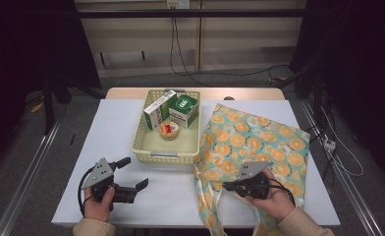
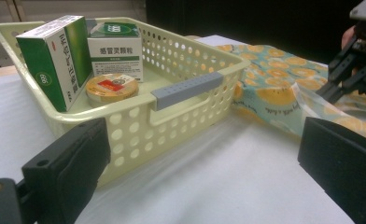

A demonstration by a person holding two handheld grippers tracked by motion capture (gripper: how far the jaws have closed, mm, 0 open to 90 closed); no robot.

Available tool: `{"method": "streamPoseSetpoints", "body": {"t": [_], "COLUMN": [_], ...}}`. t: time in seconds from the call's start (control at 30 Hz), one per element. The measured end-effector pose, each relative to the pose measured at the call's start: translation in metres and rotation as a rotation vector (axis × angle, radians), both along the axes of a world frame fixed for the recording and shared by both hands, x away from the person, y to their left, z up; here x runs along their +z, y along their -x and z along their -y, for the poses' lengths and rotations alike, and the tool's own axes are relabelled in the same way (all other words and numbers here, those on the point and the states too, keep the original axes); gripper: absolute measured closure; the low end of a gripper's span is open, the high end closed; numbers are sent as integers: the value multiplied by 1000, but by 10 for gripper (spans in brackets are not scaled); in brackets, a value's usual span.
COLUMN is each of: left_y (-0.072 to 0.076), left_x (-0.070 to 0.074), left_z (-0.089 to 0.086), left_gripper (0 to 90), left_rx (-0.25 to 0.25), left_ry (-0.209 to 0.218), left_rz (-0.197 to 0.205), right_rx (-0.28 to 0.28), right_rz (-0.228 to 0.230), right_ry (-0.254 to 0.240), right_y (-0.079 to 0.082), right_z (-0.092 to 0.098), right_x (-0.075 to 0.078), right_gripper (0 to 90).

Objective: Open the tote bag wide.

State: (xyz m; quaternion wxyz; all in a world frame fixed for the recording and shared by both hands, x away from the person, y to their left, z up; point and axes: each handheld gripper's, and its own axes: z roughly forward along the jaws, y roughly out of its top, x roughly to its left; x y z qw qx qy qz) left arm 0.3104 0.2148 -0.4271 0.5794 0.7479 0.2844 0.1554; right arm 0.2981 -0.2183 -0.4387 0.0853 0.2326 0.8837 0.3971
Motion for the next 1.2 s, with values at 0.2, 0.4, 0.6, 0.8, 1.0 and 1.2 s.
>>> {"method": "streamPoseSetpoints", "body": {"t": [0.2,0.4,0.6,0.8,1.0,1.2], "left_y": [1,1,1,1,0,-1], "left_x": [1,1,1,0,0,-1], "left_z": [-2,-3,-3,-3,-3,-1], "left_gripper": [22,22,22,22,22,22], "left_rx": [6,7,6,9,5,4], "left_ry": [6,3,5,8,6,14], "left_rz": [1,-2,-2,-4,-3,-8], "right_rx": [-41,-71,-108,-152,-197,-232], "right_rz": [37,72,98,120,145,180], "right_ry": [-61,-97,-120,-149,-159,-200], "right_y": [-11,-24,-35,-44,-54,-65], "right_z": [10,18,25,35,46,48], "right_x": [22,46,65,81,98,118], "right_gripper": [900,900,900,900,900,900]}}
